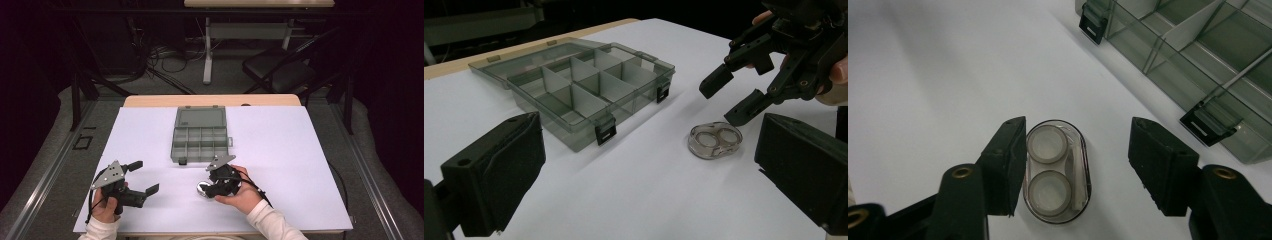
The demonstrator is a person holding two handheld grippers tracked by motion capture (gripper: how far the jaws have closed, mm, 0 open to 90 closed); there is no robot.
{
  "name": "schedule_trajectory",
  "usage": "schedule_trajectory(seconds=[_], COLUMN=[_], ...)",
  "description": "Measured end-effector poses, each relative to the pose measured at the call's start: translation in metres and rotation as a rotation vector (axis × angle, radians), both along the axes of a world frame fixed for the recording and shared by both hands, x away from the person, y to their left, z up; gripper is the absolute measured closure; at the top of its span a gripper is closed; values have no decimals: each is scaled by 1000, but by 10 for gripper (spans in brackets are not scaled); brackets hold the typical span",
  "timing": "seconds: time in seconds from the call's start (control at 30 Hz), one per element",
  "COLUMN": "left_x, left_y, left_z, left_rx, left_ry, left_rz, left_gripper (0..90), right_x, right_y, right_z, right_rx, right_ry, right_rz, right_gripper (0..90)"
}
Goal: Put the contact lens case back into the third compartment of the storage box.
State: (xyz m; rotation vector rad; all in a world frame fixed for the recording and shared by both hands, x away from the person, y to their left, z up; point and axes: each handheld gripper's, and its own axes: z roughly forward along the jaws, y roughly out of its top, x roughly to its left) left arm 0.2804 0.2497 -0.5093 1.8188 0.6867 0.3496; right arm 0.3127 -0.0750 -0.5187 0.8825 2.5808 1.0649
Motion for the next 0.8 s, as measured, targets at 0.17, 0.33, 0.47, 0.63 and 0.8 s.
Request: schedule_trajectory(seconds=[0.17, 0.33, 0.47, 0.63, 0.8], left_x=[0, 0, 0, 0, 0], left_y=[0, 0, 0, 0, 0], left_z=[0, 0, 0, 0, 0], left_rx=[-3, -3, 0, -3, 0], left_ry=[-1, 0, 1, 1, 2], left_rz=[-2, -2, -1, -3, 0], left_gripper=[3, 3, 3, 3, 3], right_x=[1, 2, 2, 2, 2], right_y=[2, 4, 6, 7, 7], right_z=[-3, -5, -8, -10, -10], right_rx=[-5, -10, -29, -36, -33], right_ry=[10, 26, 21, 36, 41], right_rz=[8, 14, 2, 0, 14], right_gripper=[437, 437, 436, 446, 449])
